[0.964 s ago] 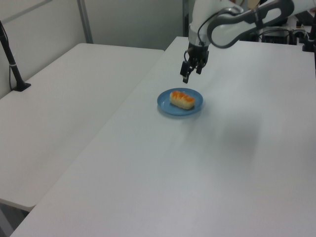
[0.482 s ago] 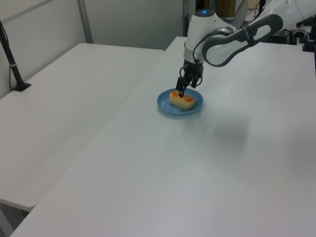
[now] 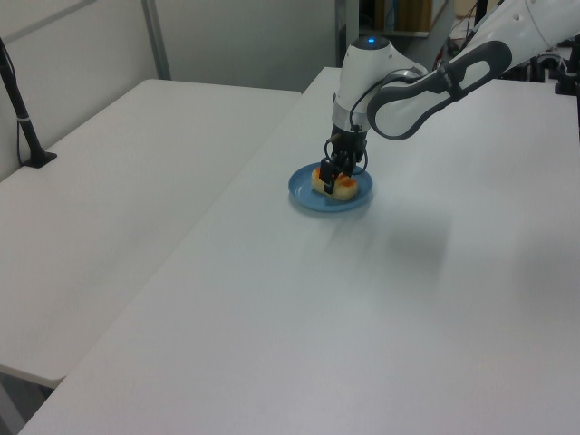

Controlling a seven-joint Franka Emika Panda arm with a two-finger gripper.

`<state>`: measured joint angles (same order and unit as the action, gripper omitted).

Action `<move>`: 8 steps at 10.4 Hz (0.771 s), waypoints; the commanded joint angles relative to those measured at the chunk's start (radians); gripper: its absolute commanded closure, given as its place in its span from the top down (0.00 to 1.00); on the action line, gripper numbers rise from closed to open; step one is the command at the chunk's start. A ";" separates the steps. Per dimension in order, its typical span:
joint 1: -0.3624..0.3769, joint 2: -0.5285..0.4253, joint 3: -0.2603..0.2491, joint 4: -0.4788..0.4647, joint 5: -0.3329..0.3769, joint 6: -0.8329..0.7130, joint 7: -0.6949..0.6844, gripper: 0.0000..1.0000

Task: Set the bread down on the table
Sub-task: 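Close the gripper on the bread, then lift the bread off the plate and carry it away from the plate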

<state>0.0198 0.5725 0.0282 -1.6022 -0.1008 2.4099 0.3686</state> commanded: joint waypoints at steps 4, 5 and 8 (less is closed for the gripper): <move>-0.050 -0.124 0.009 0.028 -0.004 -0.147 -0.061 0.26; -0.076 -0.155 0.007 0.030 -0.002 -0.216 -0.157 0.26; -0.193 -0.195 -0.002 0.031 -0.013 -0.282 -0.403 0.26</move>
<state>-0.1016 0.4180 0.0305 -1.5426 -0.1023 2.1654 0.1238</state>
